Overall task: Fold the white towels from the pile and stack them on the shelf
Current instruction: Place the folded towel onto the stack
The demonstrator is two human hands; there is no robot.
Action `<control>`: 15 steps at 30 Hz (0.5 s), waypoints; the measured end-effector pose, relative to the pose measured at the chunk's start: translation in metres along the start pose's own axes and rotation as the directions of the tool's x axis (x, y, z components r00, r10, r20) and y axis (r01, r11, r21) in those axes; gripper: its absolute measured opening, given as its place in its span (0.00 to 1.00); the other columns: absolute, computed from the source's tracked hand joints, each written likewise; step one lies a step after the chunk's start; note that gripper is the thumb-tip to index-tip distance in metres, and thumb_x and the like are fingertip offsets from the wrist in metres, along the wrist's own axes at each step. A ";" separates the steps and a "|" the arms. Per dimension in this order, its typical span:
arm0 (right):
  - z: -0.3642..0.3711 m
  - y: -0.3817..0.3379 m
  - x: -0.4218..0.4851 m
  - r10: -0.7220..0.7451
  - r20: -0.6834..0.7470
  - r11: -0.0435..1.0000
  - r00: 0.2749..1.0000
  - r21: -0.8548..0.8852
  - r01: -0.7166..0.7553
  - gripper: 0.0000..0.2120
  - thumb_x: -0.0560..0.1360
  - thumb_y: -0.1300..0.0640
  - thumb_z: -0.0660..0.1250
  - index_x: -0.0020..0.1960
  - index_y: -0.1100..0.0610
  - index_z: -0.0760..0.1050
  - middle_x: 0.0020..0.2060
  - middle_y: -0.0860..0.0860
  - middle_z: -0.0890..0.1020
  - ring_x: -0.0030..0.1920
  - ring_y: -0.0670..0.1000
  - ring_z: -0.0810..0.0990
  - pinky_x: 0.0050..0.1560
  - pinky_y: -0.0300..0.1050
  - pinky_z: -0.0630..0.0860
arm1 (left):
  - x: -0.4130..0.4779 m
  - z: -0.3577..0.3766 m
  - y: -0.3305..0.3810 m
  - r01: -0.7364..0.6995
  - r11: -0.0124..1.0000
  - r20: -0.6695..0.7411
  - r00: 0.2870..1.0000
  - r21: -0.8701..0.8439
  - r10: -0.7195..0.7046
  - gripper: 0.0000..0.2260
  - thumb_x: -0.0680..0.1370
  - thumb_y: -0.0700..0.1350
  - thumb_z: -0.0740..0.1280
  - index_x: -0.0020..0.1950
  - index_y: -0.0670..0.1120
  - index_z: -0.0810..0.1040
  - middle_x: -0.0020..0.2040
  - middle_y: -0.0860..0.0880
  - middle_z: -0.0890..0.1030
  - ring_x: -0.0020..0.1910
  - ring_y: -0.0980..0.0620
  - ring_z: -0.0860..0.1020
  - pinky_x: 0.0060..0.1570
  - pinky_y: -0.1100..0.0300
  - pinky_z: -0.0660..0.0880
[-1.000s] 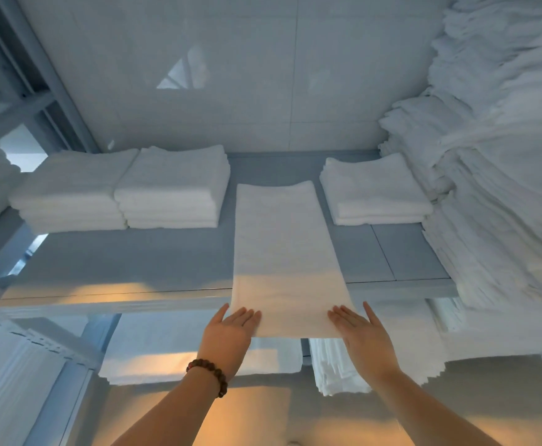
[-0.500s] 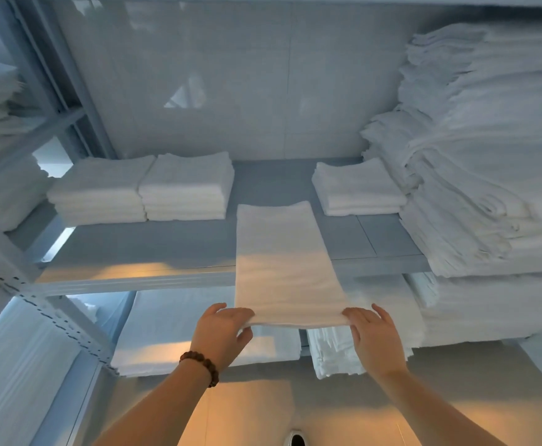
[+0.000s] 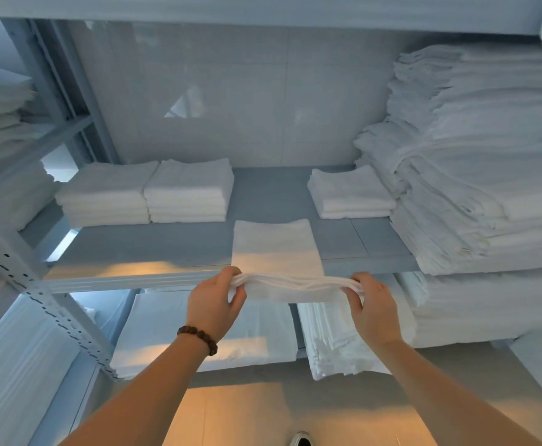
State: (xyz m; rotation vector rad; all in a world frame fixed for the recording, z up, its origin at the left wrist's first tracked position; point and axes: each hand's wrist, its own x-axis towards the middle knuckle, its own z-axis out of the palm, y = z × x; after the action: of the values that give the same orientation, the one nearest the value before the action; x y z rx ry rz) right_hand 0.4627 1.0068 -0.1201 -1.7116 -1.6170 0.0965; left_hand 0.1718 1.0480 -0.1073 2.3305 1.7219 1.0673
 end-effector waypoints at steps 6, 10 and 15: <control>0.004 -0.014 0.050 0.050 -0.042 0.993 0.998 0.111 -0.045 0.04 0.78 0.53 0.63 0.50 0.52 0.70 0.38 0.46 0.76 0.38 0.50 0.76 0.36 0.46 0.75 | 0.036 0.002 -0.006 0.093 0.988 -0.061 0.993 -0.123 -0.101 0.06 0.78 0.49 0.63 0.54 0.51 0.71 0.32 0.53 0.76 0.26 0.56 0.71 0.26 0.64 0.65; 0.019 -0.013 0.080 0.100 -0.087 0.984 0.991 0.158 -0.085 0.05 0.78 0.52 0.63 0.51 0.51 0.69 0.37 0.42 0.75 0.38 0.48 0.75 0.37 0.47 0.74 | 0.066 0.015 -0.013 0.185 0.945 -0.075 0.974 -0.270 -0.212 0.05 0.79 0.49 0.62 0.53 0.50 0.71 0.35 0.57 0.75 0.31 0.58 0.74 0.29 0.63 0.68; 0.043 0.000 0.123 0.189 -0.068 0.958 0.980 0.230 -0.169 0.04 0.77 0.49 0.63 0.47 0.43 0.67 0.35 0.40 0.75 0.38 0.48 0.75 0.38 0.45 0.72 | 0.109 0.044 -0.026 0.277 0.894 -0.020 0.953 -0.351 -0.303 0.03 0.80 0.51 0.59 0.50 0.52 0.70 0.33 0.55 0.76 0.30 0.56 0.74 0.29 0.60 0.71</control>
State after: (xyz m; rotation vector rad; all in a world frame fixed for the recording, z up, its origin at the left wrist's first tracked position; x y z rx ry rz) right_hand 0.4633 1.1353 -0.0966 -1.6590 -1.3299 0.2769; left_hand 0.1899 1.1668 -0.0976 1.7799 1.6737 1.2863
